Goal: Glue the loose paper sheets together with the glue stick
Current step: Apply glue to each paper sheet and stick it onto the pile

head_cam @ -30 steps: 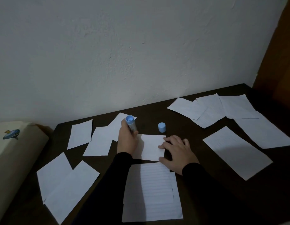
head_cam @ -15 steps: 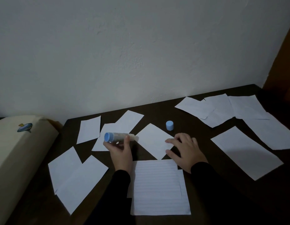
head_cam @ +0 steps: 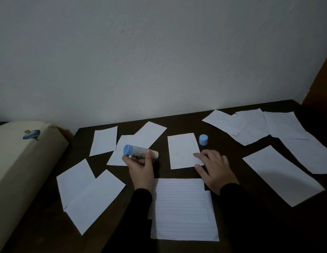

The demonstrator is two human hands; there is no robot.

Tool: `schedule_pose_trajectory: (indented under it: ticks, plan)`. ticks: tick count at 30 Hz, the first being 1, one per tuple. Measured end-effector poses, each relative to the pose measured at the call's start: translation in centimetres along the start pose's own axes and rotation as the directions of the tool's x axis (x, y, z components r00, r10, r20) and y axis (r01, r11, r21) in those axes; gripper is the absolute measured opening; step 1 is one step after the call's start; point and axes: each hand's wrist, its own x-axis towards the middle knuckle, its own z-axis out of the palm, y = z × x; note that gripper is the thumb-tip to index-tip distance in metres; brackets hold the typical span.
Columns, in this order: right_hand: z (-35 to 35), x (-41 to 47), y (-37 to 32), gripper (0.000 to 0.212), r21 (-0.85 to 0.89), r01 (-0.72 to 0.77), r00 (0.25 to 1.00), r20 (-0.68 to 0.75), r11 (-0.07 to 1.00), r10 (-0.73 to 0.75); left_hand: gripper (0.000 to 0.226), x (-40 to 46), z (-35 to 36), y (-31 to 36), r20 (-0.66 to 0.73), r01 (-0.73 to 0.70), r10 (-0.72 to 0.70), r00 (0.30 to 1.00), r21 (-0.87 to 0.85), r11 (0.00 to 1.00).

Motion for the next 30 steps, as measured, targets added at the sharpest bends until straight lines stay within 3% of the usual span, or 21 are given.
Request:
schedule_pose_trajectory:
  ticks: [3, 7, 9, 12, 17, 22, 30]
  plan:
    - [0.0, 0.4, 0.0, 0.047, -0.024, -0.025, 0.996, 0.090, 0.999, 0.027, 0.055, 0.0, 0.0, -0.1, 0.028, -0.007, 0.007, 1.000, 0.018, 1.000]
    - [-0.4, 0.4, -0.2, 0.063, -0.025, 0.046, 0.979, 0.202, 0.999, -0.040, 0.055, -0.2, 0.0, -0.1, 0.091, -0.011, 0.008, 0.996, 0.040, 0.999]
    - [-0.6, 0.2, -0.2, 0.069, -0.018, 0.066, 0.980, 0.190, 0.998, -0.061, 0.051, -0.4, -0.1, -0.1, 0.119, -0.019, 0.015, 0.993, 0.038, 0.999]
    - [-0.5, 0.1, -0.3, 0.051, 0.005, 0.035, 0.994, 0.102, 0.999, -0.036, 0.049, -0.7, -0.1, 0.0, 0.151, -0.035, 0.031, 0.988, 0.026, 0.999]
    - [-0.9, 0.4, -0.5, 0.054, -0.037, 0.074, 0.964, 0.259, 0.997, -0.061, 0.052, -0.8, -0.1, -0.3, 0.236, -0.059, 0.040, 0.971, 0.076, 0.995]
    - [-1.2, 0.2, -0.8, 0.062, -0.040, 0.149, 0.935, 0.332, 0.988, -0.127, 0.051, -1.1, 0.0, -0.5, 0.397, -0.197, 0.091, 0.913, 0.236, 0.951]
    - [-1.6, 0.2, -0.9, 0.059, -0.043, 0.210, 0.901, 0.397, 0.977, -0.176, 0.059, -1.4, 0.0, -0.5, 0.487, -0.330, 0.130, 0.864, 0.352, 0.876]
